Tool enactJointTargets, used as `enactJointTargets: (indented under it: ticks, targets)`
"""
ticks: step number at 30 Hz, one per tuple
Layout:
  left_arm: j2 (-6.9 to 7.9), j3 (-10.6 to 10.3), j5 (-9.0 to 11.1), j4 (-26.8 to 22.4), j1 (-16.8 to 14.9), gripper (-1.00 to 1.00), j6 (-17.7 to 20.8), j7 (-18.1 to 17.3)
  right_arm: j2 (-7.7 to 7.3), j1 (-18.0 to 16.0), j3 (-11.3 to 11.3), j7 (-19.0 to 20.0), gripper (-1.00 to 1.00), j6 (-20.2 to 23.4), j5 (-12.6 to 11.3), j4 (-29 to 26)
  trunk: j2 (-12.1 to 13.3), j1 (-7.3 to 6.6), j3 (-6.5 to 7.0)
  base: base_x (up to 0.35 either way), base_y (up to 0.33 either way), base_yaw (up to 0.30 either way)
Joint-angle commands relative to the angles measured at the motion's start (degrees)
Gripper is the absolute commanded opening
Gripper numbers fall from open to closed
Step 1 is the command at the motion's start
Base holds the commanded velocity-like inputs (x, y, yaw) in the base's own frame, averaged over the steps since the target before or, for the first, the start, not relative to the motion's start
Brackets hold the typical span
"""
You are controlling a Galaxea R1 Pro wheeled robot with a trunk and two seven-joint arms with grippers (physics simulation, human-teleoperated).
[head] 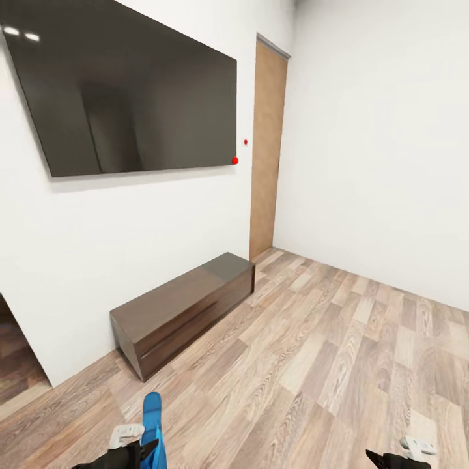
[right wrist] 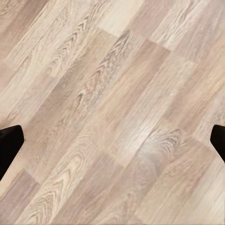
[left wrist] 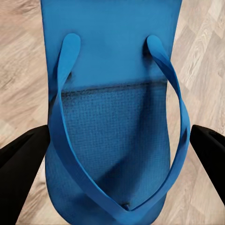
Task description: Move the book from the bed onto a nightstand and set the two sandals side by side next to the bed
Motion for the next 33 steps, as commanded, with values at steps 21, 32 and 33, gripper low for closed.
enactJointTargets:
  ticks: [21, 32, 33]
  targets:
    - [0.01, 0.5, -0.2, 0.1, -0.1, -1.00, -0.1, -0.2, 0.04, 0.0, -0.3, 0.4, 1.00, 0.5, 0.2, -0.1, 8.4, -4.62, 3.71, 0.000, 0.000, 0.293]
    - [0.01, 0.5, -0.2, 0.1, -0.1, -1.00, -0.1, -0.2, 0.04, 0.0, -0.3, 0.4, 1.00, 0.5, 0.3, -0.1, 12.8, -7.04, 5.69, 0.000, 0.000, 0.293]
    - [0.01, 0.5, -0.2, 0.1, -0.1, -1.00, -0.1, -0.2, 0.04, 0.0, -0.3, 0.4, 1.00, 0.5, 0.3, -0.1, 13.2, -7.26, 5.87, 0.000, 0.000, 0.293]
